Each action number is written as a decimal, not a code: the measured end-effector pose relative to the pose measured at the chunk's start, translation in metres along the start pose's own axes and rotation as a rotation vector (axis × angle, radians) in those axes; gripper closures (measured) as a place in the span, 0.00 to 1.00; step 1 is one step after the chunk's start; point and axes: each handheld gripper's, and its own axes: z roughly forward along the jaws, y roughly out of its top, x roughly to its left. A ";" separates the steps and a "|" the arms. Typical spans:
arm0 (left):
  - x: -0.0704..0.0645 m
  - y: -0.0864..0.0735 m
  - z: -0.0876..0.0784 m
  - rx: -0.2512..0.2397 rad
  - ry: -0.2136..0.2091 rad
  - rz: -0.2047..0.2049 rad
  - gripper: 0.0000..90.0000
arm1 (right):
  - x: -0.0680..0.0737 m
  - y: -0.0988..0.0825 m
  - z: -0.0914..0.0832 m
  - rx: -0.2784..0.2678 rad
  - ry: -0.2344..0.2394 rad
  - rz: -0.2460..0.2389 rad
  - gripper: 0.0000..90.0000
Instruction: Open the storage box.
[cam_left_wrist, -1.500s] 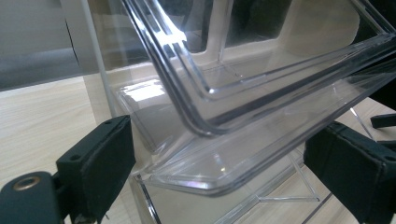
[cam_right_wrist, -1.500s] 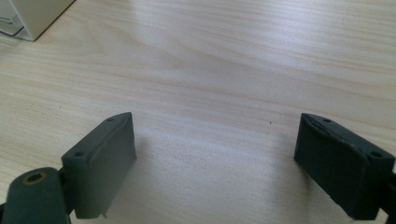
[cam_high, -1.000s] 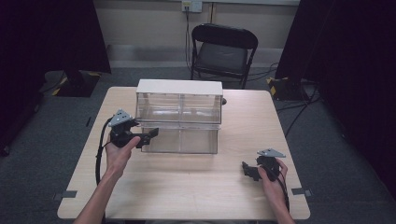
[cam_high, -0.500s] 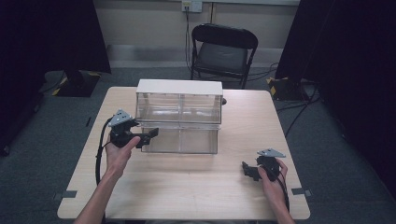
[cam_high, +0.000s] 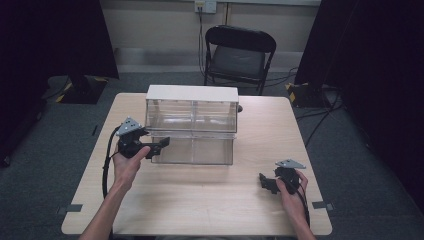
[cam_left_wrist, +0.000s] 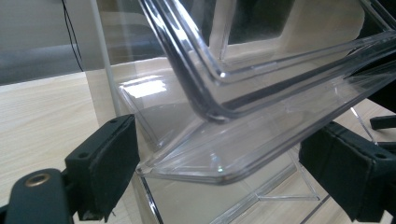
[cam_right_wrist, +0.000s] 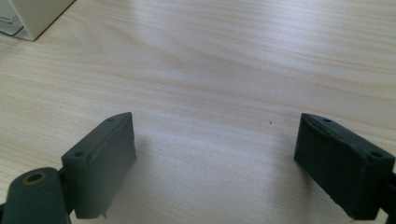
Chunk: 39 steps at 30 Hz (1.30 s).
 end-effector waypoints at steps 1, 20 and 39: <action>0.000 0.000 0.000 0.000 0.001 0.000 0.13 | 0.000 0.000 0.000 0.000 0.000 0.000 0.13; 0.000 0.000 0.000 0.003 0.005 -0.004 0.13 | 0.000 0.000 0.000 0.000 0.000 0.000 0.13; 0.000 -0.001 0.001 0.005 0.005 -0.004 0.13 | 0.000 0.000 0.000 0.000 0.000 0.000 0.13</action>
